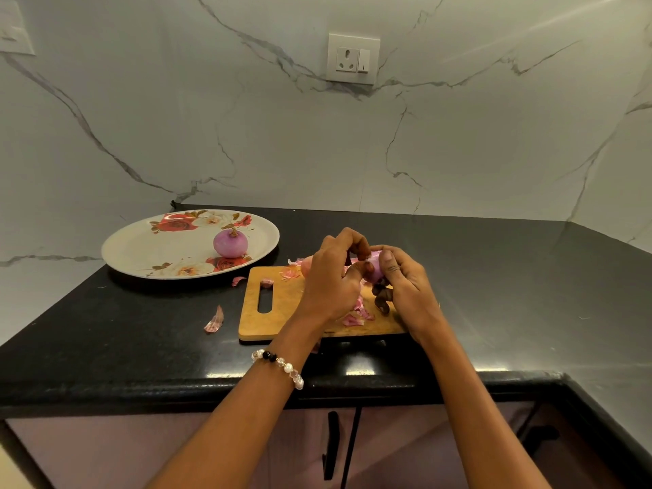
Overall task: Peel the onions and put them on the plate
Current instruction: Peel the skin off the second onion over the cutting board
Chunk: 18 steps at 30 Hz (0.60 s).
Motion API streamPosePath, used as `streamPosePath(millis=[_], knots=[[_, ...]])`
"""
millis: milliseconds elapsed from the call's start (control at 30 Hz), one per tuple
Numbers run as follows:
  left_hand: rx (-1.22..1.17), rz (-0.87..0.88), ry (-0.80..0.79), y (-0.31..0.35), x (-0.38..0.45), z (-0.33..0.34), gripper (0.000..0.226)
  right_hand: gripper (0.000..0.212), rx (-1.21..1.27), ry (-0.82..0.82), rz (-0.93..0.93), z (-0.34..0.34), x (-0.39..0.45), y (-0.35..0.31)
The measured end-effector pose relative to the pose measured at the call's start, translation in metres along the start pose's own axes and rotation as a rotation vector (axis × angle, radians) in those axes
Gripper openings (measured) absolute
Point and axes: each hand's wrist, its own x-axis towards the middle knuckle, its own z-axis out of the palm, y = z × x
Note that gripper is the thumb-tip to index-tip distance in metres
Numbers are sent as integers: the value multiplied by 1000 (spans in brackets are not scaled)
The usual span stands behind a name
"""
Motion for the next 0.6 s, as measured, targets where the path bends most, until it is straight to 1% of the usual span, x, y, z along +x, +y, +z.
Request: streamPosePath(millis=[100,167,233,333,467,533,600], knots=[[9,43,-9,0,-1,0,35,27,-2,5,-1,1,-1,-2],[30,81,29,-1,0,0,30,26,-11,3,-13,1,-1,-2],[48,76,67,-2,1,0,24,26,-21,3,-16,1,-1,-1],[35,36,63,-2,2,0,19,28,-24,5,-20,1,0,1],[-29,-38,9,-2,2,-1,20,31,-21,1,-19,1,-1,1],[-72,-99,1,0,2,-3,23,34,-22,6,-15,1,-1,1],[-202,-208,43,2,3,-5,25,32,-46,16,-16,0,-1,1]])
